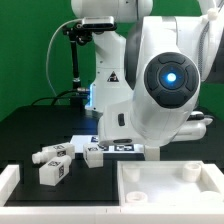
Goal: Assemble one leg
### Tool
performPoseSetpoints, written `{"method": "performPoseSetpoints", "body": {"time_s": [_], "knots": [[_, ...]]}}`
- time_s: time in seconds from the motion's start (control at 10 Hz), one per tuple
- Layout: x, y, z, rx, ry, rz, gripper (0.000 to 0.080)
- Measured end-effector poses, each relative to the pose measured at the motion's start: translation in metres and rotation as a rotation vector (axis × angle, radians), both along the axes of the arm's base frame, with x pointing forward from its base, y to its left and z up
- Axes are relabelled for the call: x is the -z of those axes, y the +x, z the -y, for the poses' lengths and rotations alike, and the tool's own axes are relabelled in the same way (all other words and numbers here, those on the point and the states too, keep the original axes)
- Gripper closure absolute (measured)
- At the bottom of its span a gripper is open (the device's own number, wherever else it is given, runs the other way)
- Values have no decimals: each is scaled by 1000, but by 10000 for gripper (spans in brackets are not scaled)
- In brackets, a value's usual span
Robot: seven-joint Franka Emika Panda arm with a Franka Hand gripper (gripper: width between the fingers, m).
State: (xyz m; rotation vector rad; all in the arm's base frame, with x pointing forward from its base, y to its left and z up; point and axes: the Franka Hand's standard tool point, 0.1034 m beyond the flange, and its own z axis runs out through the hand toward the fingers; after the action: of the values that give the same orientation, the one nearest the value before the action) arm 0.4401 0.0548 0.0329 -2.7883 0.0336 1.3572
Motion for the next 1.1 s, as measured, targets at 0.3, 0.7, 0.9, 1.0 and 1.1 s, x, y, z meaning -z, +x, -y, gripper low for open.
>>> {"method": "performPoseSetpoints", "body": {"time_s": [0.3,0.7,0.9,1.0,1.1], "knots": [[16,-15,-5,17,-36,-15,150],[25,-26,-3,24,-39,-63,181],[25,-27,-2,26,-39,-64,362],[25,-26,-1,27,-39,-64,362],[25,-26,-1,27,-39,-64,515]]}}
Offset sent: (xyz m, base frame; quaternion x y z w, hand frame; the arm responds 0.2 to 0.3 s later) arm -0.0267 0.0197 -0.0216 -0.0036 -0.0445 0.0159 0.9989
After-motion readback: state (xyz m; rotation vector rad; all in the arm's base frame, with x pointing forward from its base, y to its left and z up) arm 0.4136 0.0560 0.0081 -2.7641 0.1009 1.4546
